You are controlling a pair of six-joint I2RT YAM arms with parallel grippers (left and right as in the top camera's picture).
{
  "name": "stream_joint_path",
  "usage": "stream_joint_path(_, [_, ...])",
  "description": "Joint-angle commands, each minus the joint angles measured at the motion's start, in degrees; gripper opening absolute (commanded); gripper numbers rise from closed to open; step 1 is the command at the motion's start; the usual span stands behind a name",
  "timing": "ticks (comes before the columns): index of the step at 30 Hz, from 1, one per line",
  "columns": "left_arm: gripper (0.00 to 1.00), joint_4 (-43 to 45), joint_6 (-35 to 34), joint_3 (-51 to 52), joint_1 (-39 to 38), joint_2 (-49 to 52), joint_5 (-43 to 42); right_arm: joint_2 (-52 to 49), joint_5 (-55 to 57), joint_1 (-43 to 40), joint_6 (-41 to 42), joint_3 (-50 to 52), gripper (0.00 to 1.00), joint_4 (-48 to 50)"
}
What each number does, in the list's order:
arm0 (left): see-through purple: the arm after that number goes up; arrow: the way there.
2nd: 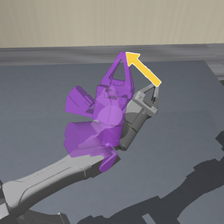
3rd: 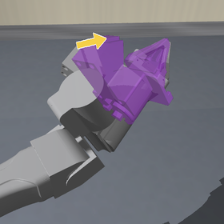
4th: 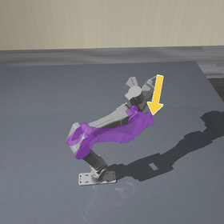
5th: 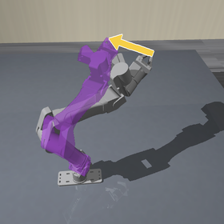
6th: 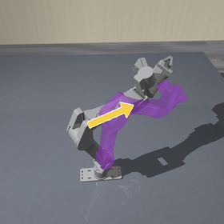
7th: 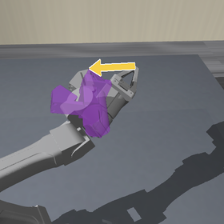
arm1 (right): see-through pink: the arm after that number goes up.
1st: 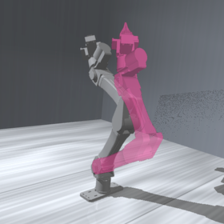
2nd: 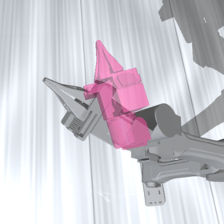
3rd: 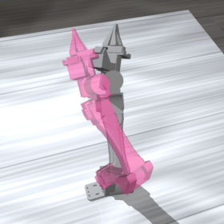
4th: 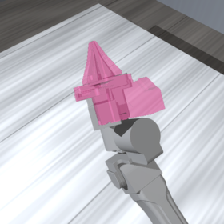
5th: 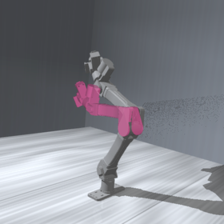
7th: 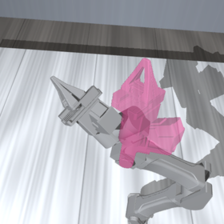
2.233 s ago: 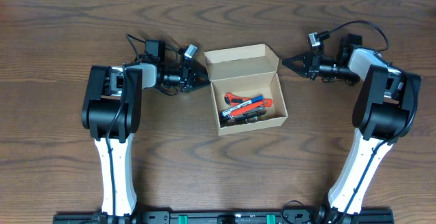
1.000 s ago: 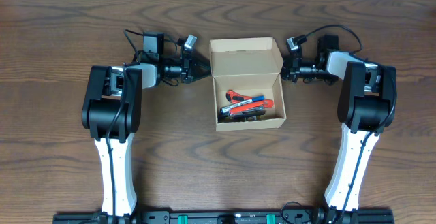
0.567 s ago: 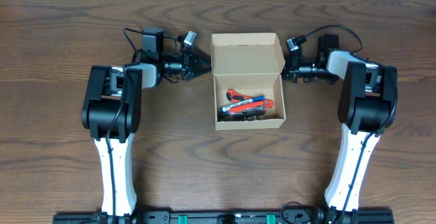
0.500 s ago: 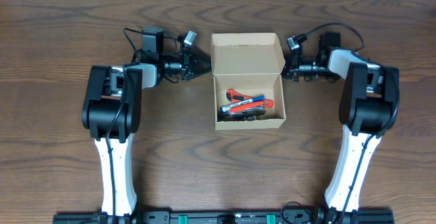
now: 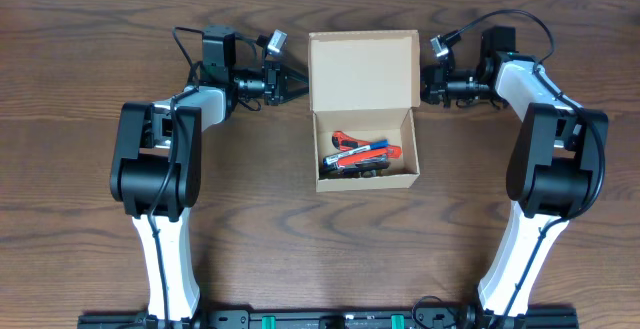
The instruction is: Pack container
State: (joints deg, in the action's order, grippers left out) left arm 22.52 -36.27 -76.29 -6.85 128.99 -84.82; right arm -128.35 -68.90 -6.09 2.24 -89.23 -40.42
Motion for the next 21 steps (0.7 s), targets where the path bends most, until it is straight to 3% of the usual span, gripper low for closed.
stream_joint_path(1, [0.06,0.0,-0.52,-0.02,-0.04,-2.8,0.15,1.49,3.74,0.57,-5.42,-0.5,0.02,-3.8])
stream_joint_path(14, [0.06,-3.65,2.16,0.07,-1.55,-4.17,0.15,11.32,14.05,0.5,-8.17,-0.52,0.02,-9.92])
stream_joint_path(21, [0.06,-21.35,16.35,0.07,-1.77,-8.11,4.17,13.33,17.2,0.61,-10.36,-0.52,0.02,-14.32])
